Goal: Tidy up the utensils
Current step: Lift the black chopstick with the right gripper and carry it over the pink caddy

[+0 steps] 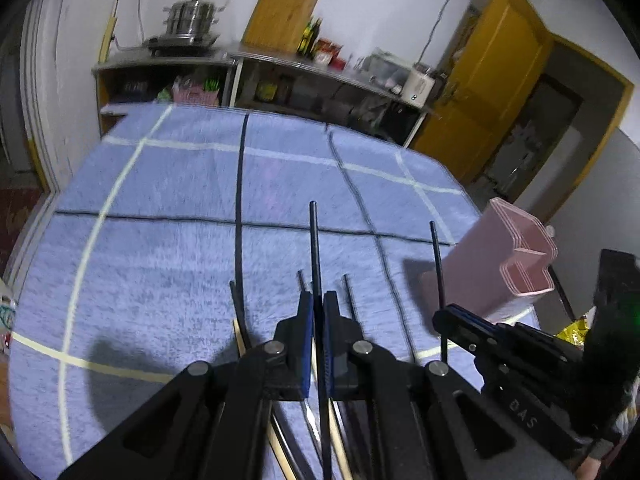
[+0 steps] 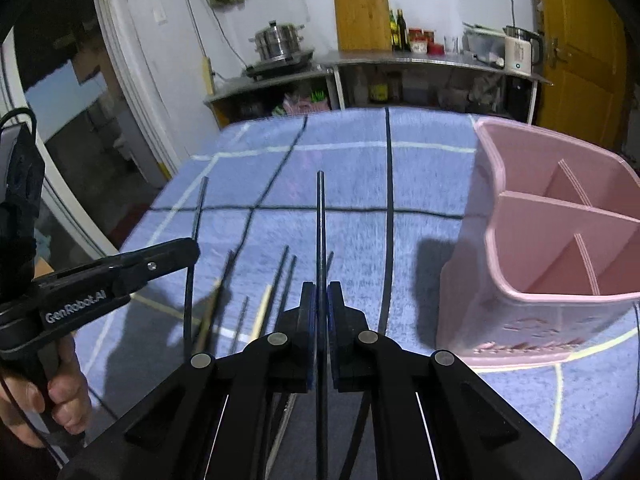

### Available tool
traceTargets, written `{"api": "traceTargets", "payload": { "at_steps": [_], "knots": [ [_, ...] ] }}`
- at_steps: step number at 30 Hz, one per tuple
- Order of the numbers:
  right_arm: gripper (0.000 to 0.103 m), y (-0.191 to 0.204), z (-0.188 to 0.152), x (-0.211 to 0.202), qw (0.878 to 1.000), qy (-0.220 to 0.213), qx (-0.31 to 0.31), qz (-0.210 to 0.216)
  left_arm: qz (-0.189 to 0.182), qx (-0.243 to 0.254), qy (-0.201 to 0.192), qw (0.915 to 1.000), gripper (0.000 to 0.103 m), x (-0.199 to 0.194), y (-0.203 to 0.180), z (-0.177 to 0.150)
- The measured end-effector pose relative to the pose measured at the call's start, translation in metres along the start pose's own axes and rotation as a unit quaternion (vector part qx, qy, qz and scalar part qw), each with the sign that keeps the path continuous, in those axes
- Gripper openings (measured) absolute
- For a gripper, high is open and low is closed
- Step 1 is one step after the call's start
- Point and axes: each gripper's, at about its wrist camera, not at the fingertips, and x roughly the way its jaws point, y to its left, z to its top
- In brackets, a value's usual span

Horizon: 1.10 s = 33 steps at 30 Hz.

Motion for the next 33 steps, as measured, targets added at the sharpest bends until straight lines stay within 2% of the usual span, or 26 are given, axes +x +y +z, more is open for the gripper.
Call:
{"api": "traceTargets", "payload": {
  "at_steps": [6,13,23,33],
  "knots": [
    [0.005,0.000,0.002,-0.049,0.999,-0.043,0.005,0.010,-0.010,0.023,-0.025,0.9994,0.005,-0.043,-0.014,0.003],
    [0.005,0.001,-0.005,-0.089,0.997,-0.070,0.006,0.009,-0.021,0.046,-0.044,0.9977,0.005,-0.078,-0.024,0.002],
    [0.005,-0.009,-0.001,-0.121,0.995,-0.102,0.014,0.006,-0.037,0.068,-0.065,0.9949,0.005,-0.103,-0.050,0.011],
    [0.005,-0.049,0.017,-0.166,0.989,-0.139,0.037,-0.018,-0.087,0.090,-0.066,0.9899,0.005,-0.099,-0.099,0.039]
  ]
}}
